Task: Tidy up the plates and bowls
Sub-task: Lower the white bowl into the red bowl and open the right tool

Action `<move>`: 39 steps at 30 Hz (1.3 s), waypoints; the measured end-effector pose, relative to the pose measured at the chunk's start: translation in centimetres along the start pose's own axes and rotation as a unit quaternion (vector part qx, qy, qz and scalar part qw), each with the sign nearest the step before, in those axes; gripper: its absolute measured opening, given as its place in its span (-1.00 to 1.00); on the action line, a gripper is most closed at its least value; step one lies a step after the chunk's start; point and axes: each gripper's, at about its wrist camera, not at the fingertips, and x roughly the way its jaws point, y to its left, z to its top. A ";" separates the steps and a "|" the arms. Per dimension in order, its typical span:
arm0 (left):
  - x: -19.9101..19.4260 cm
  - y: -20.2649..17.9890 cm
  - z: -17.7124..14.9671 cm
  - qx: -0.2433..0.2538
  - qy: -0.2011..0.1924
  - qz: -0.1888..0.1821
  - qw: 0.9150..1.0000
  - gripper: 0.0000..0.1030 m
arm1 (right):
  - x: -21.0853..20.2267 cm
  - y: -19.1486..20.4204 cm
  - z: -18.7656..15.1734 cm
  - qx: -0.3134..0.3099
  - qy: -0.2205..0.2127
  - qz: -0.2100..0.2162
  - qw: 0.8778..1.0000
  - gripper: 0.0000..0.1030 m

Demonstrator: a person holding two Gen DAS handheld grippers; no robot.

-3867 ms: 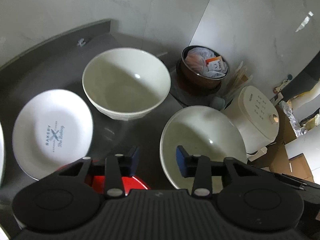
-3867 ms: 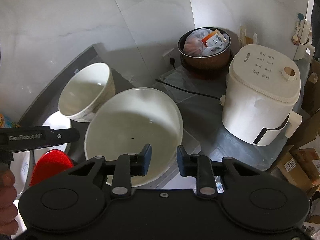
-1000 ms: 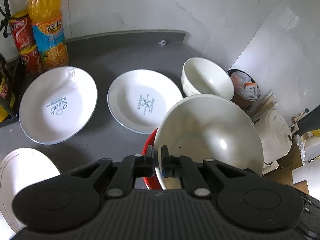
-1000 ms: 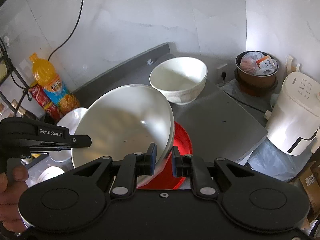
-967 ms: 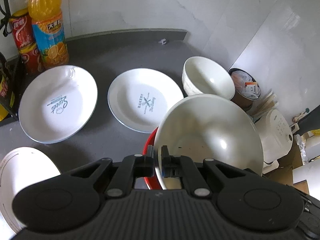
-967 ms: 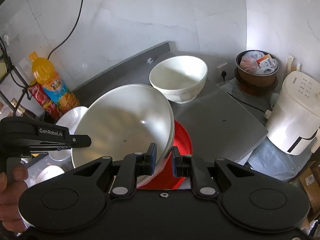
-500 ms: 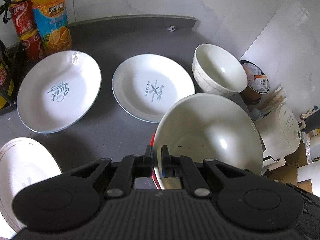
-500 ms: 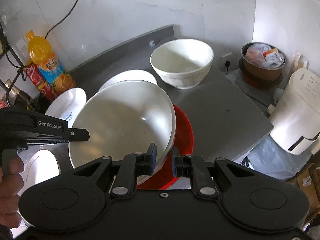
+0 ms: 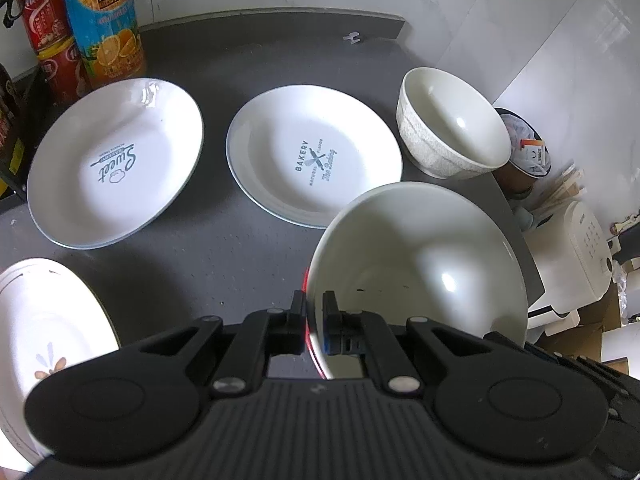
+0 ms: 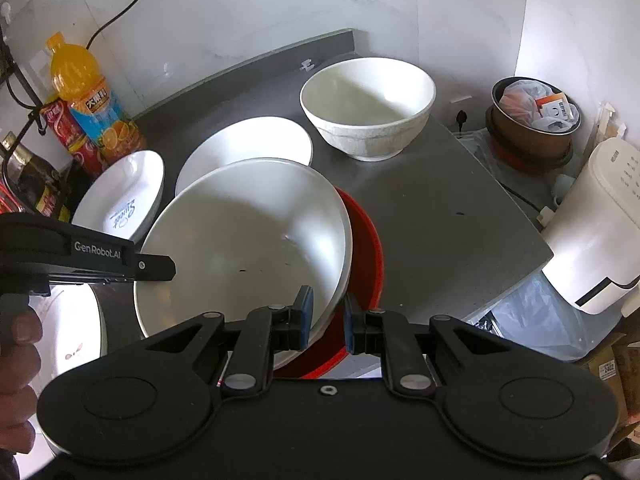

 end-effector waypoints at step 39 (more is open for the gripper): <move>-1.9 0.1 0.6 0.026 -0.006 0.003 1.000 -0.16 | -1.8 -1.0 -0.7 0.055 -0.018 -0.007 0.998 -0.44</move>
